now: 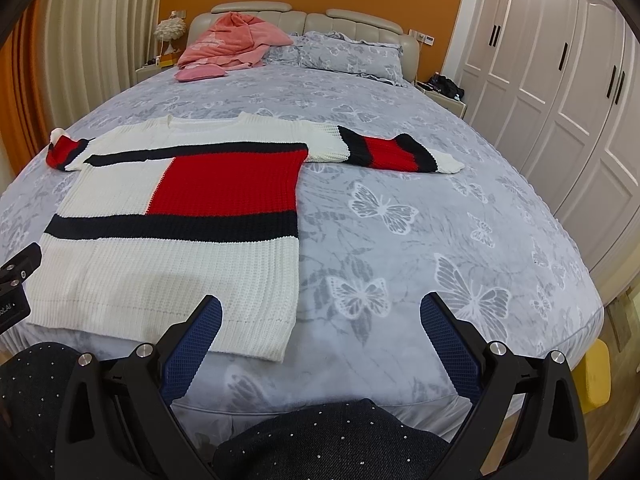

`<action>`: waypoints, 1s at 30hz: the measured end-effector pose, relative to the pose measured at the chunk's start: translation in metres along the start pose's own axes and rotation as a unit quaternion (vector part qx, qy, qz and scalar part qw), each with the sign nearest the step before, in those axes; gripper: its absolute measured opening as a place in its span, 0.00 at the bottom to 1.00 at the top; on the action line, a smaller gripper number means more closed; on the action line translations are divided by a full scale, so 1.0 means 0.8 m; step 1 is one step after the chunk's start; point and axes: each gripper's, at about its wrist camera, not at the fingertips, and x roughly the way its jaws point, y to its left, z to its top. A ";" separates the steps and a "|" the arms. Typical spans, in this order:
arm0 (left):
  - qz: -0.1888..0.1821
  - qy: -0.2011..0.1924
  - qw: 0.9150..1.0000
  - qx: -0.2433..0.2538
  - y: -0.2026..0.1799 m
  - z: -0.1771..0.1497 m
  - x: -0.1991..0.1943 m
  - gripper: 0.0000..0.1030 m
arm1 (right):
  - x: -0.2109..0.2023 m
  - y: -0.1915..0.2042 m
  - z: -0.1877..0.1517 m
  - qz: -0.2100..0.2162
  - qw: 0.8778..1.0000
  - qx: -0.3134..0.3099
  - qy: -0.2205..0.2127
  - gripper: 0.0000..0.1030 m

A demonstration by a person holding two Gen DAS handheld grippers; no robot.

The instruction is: Fold small clothes

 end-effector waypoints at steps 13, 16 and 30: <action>0.000 0.002 1.000 0.001 0.000 -0.001 0.001 0.95 | 0.000 0.000 0.000 -0.001 1.000 -0.001 -0.001 0.95; 0.000 0.001 1.000 0.002 -0.001 -0.001 0.001 0.95 | 0.000 -0.001 0.000 -0.001 1.000 0.000 0.000 0.95; 0.002 0.001 1.000 0.002 -0.003 -0.001 0.001 0.95 | 0.000 0.000 0.000 -0.001 1.000 -0.001 -0.001 0.95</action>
